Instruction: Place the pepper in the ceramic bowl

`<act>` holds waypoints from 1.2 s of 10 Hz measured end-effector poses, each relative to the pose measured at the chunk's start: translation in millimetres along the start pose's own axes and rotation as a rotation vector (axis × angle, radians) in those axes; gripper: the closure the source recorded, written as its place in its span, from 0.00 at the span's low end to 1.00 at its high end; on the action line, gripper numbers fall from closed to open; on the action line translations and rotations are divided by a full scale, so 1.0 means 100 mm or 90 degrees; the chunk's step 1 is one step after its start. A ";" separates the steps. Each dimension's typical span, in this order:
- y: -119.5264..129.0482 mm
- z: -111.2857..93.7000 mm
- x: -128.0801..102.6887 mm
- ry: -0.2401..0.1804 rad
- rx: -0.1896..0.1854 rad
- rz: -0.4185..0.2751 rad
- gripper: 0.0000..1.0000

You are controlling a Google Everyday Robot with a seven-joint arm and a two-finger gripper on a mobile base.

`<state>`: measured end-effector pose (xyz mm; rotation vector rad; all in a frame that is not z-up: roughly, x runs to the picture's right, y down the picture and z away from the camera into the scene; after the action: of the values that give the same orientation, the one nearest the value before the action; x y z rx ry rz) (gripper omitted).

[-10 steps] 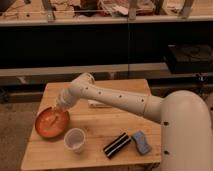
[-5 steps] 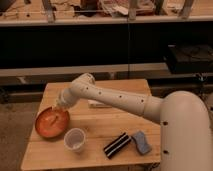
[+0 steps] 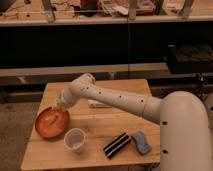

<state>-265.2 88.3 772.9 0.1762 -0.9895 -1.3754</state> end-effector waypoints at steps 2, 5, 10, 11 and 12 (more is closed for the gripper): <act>0.00 0.01 0.01 0.000 0.003 0.000 0.79; 0.01 0.02 0.03 0.001 0.007 0.002 0.79; 0.02 0.04 0.06 0.003 0.014 0.005 0.79; 0.03 0.05 0.07 0.003 0.016 0.005 0.79; 0.03 0.05 0.07 0.003 0.017 0.006 0.78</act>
<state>-267.1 85.0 781.2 0.1949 -1.0034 -1.3531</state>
